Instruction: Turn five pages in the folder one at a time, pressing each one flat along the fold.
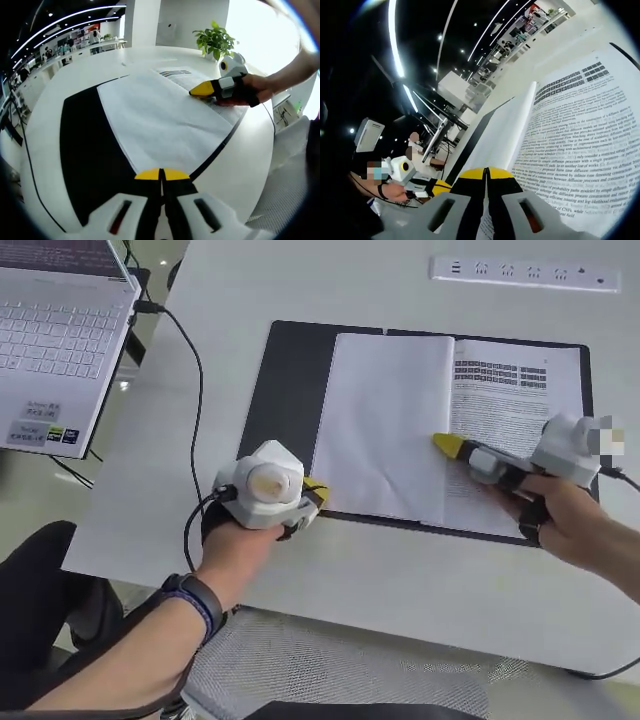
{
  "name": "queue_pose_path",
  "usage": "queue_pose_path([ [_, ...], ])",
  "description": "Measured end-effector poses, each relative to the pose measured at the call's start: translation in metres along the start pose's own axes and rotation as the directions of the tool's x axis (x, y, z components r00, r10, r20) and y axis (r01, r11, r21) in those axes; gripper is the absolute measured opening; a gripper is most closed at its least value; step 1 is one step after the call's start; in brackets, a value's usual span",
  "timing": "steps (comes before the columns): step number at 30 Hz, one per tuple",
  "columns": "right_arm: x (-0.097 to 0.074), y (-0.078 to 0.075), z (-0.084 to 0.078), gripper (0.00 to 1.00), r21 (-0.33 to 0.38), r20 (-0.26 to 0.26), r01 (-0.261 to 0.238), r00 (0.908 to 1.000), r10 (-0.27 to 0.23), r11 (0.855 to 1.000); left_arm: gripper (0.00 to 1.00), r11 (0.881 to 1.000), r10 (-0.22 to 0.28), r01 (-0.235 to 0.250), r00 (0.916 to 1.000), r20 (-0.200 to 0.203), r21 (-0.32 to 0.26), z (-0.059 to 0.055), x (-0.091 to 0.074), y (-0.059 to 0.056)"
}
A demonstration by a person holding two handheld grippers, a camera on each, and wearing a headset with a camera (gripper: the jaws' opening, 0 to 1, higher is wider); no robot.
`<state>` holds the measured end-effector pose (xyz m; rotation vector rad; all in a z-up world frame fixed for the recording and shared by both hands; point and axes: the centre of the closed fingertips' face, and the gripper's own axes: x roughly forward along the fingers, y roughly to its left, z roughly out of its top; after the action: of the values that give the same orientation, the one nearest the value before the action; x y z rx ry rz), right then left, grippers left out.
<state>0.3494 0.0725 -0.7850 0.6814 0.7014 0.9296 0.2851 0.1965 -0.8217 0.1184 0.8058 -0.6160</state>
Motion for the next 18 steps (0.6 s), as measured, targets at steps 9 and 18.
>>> queue_pose_path([
  [9,-0.015,0.018,-0.029,0.00,0.014,-0.031,-0.012,0.9995,0.012,1.000,0.00,1.000,-0.003,0.003,1.0000,0.001,0.002,-0.001,0.001,0.000],
  [18,-0.027,0.030,-0.051,0.00,0.023,-0.054,-0.022,0.9983,0.023,0.999,0.00,1.000,-0.004,0.004,1.0000,0.005,0.007,0.000,-0.001,-0.001],
])
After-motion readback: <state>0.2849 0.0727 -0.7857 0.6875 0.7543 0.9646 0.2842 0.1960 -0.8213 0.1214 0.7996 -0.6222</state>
